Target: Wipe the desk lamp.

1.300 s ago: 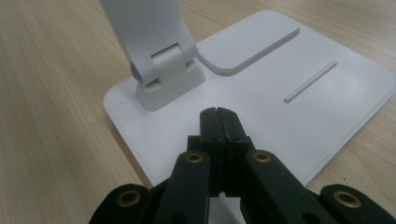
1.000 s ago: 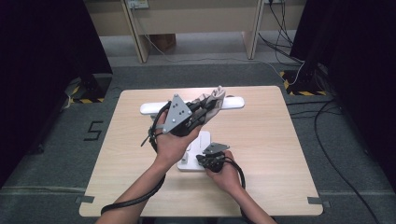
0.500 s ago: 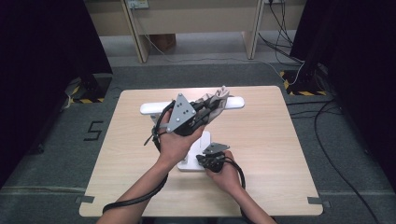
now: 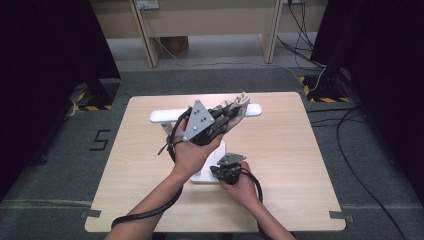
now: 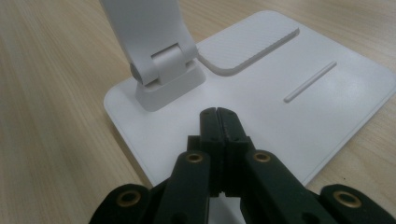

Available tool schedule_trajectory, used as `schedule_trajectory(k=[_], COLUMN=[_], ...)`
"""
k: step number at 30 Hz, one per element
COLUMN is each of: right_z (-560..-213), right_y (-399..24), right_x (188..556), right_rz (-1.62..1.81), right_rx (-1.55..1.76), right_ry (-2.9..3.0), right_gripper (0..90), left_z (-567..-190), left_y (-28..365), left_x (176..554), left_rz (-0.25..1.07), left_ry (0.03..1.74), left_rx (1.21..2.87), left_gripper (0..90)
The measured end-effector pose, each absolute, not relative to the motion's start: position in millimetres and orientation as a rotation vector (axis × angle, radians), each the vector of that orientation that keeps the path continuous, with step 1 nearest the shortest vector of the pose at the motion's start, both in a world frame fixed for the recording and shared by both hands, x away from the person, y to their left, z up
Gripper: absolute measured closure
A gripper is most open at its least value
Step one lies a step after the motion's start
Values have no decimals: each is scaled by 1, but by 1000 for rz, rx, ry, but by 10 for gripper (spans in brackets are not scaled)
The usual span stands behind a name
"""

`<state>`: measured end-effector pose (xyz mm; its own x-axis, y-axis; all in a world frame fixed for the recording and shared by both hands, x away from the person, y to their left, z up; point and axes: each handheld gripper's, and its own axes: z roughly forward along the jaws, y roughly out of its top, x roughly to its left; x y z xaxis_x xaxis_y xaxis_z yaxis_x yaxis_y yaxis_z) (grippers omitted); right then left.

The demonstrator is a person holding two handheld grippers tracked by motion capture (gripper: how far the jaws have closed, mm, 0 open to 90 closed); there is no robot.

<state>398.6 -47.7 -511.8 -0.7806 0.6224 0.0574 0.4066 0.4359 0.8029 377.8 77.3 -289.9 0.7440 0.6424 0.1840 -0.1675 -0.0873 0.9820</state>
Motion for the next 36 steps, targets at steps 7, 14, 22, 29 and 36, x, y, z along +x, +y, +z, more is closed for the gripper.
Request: schedule_trajectory(k=[7,14,22,29,36], right_z=[-512,-512,-512,-513,-513], right_y=[-48,-48,-48,-48,-48], right_x=[398,398,398,398,398], right_rz=[1268,1269,1271,1273,1273], right_rx=[901,899,898,899,898], right_ry=[2439,2439,2437,2435,2435], right_gripper=[900,900,900,900,900], left_z=[-289,-290,-290,-289,-289], left_y=[74,70,67,62,58], left_x=[378,379,380,380,381], left_rz=[702,699,695,688,685], left_ry=[396,394,392,389,384], left_rx=[1526,1526,1525,1529,1534], left_gripper=[849,848,849,849,848])
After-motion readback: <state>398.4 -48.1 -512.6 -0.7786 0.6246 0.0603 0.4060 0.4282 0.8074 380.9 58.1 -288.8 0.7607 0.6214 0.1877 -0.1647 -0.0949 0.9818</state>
